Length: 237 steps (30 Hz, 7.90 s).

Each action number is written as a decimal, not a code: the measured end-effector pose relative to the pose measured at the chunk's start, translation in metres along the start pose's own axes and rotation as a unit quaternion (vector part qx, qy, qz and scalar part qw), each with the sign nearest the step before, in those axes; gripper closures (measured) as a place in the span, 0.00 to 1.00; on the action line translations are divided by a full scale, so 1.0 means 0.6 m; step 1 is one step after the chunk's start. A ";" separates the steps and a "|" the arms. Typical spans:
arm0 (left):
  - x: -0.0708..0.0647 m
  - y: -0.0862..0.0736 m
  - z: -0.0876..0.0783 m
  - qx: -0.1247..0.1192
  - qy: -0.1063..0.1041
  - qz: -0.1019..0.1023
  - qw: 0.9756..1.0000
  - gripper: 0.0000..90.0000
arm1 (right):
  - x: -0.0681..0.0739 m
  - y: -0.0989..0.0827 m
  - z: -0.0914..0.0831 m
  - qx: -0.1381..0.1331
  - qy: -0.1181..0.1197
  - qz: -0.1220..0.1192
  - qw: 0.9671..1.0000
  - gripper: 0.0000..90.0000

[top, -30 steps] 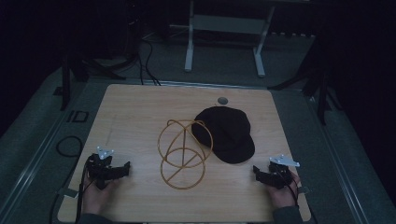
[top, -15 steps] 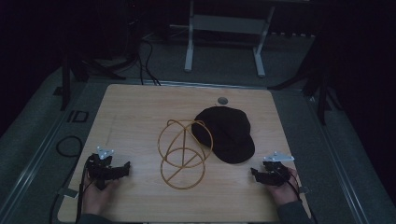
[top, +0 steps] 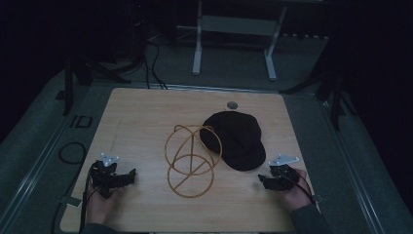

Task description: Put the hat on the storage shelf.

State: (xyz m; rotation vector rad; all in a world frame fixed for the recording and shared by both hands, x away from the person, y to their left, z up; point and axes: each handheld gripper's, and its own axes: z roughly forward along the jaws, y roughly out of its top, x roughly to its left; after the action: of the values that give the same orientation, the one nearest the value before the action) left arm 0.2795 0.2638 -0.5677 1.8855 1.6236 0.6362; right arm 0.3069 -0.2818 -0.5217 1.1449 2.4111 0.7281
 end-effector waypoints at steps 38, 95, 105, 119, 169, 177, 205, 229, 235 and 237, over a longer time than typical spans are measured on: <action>0.000 0.000 0.000 0.000 0.000 0.000 1.000 0.02 | -0.006 0.172 0.001 0.030 0.037 -0.063 0.997 0.21; 0.000 0.000 0.000 0.000 0.000 0.000 1.000 0.02 | -0.034 0.279 0.121 0.138 0.053 -0.022 0.989 0.73; 0.000 0.000 0.000 0.000 0.000 0.001 1.000 0.02 | -0.032 0.293 0.113 0.169 0.070 -0.046 0.982 0.94; 0.000 0.000 0.000 0.001 0.000 0.001 1.000 0.02 | -0.033 0.314 0.075 0.180 0.072 -0.094 0.976 0.95; 0.000 0.000 0.000 0.001 -0.001 0.001 1.000 0.02 | -0.027 0.401 -0.108 0.106 0.043 -0.184 0.976 0.95; 0.000 0.000 0.000 0.001 -0.001 0.001 1.000 0.02 | -0.022 0.401 -0.121 0.093 0.057 -0.184 0.977 0.95; 0.000 0.000 0.000 0.001 -0.001 0.001 1.000 0.02 | -0.042 0.409 -0.187 0.024 0.073 -0.165 0.983 0.95; 0.000 0.000 0.000 0.001 -0.001 0.001 1.000 0.02 | -0.033 0.422 -0.222 0.024 0.074 -0.194 0.978 0.95; 0.000 0.000 0.000 0.001 -0.001 0.001 1.000 0.02 | -0.031 0.427 -0.233 0.019 0.073 -0.200 0.977 0.95; 0.000 0.000 0.000 0.001 -0.001 0.001 1.000 0.02 | -0.030 0.428 -0.236 0.017 0.072 -0.201 0.977 0.95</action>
State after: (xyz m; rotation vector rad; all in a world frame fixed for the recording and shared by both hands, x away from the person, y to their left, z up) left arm 0.2794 0.2639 -0.5676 1.8892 1.6220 0.6346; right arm 0.3970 -0.1997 -0.2540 0.5970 2.6664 0.6540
